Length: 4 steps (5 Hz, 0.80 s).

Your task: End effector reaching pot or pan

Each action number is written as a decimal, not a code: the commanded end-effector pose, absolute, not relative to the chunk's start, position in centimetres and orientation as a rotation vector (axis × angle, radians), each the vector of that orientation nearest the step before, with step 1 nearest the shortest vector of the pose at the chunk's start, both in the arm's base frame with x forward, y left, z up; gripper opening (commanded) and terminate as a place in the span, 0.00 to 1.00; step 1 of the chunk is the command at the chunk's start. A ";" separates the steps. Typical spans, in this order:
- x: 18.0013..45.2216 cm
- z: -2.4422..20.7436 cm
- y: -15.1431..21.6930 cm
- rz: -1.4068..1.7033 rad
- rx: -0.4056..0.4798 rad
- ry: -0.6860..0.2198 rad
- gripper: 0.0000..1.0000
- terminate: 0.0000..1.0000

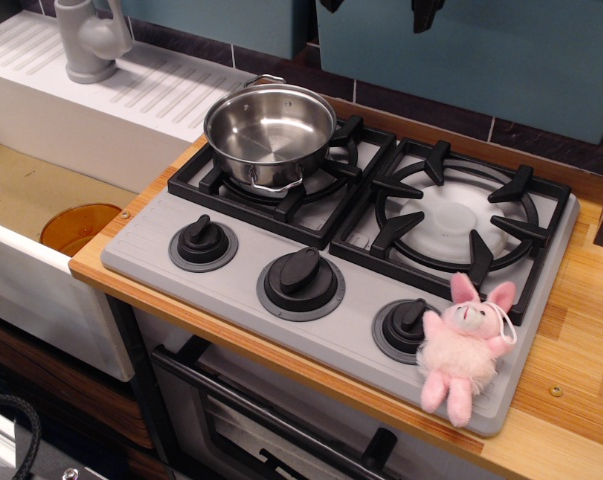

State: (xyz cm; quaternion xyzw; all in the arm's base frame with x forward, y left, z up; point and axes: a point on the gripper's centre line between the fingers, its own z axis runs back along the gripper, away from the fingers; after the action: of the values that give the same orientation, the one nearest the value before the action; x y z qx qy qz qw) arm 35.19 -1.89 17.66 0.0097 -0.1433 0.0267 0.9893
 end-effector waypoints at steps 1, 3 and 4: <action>35.2 17.7 -1.9 0.053 0.019 -0.288 1.00 0.00; 39.3 18.3 -1.6 0.068 0.049 -0.260 1.00 0.00; 40.8 18.4 -1.9 0.079 0.061 -0.255 1.00 0.00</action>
State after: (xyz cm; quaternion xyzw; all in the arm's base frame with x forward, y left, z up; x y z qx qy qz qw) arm 40.51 -1.90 16.23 0.0329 -0.0945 0.0408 0.9941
